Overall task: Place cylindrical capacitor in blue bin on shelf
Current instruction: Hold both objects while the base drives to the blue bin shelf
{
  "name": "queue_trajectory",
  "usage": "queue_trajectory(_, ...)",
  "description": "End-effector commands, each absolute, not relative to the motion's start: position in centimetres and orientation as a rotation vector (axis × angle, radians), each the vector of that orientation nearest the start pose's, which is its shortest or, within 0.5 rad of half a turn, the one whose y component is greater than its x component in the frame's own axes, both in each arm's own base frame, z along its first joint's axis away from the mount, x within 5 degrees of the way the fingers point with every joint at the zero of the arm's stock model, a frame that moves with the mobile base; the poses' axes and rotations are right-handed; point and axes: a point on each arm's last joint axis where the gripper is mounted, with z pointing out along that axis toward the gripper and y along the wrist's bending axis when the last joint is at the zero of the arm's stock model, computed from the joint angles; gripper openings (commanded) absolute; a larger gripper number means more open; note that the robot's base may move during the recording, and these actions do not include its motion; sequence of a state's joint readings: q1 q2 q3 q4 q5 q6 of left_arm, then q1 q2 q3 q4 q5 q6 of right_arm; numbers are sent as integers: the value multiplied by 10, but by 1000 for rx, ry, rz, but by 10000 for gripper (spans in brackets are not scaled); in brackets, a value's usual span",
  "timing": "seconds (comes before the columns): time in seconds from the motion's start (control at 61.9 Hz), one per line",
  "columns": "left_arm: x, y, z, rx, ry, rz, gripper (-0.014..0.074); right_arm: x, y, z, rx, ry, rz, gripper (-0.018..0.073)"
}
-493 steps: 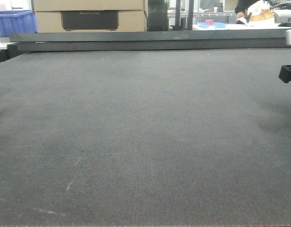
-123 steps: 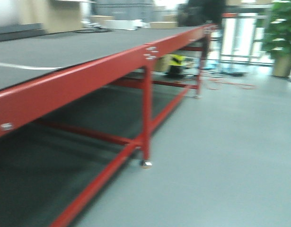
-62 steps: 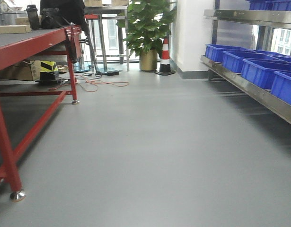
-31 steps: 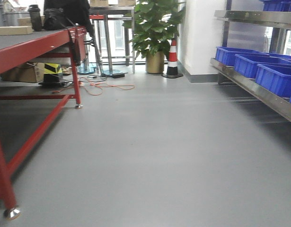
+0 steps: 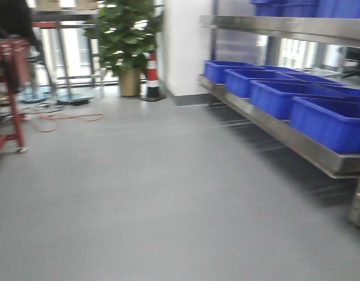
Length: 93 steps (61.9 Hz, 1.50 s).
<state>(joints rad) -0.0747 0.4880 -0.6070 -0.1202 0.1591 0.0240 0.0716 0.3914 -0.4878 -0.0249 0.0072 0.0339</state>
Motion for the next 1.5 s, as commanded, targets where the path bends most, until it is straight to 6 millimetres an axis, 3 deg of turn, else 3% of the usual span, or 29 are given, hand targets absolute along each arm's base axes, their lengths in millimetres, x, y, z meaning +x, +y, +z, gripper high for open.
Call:
queue_trajectory(0.0, 100, -9, 369, -4, 1502, -156, -111, 84, 6, 353, -48, 1362, 64, -163)
queue_trajectory(1.487, 100, -9, 369, -4, 1502, -156, -111, 84, 6, 353, -48, 1362, 64, -163)
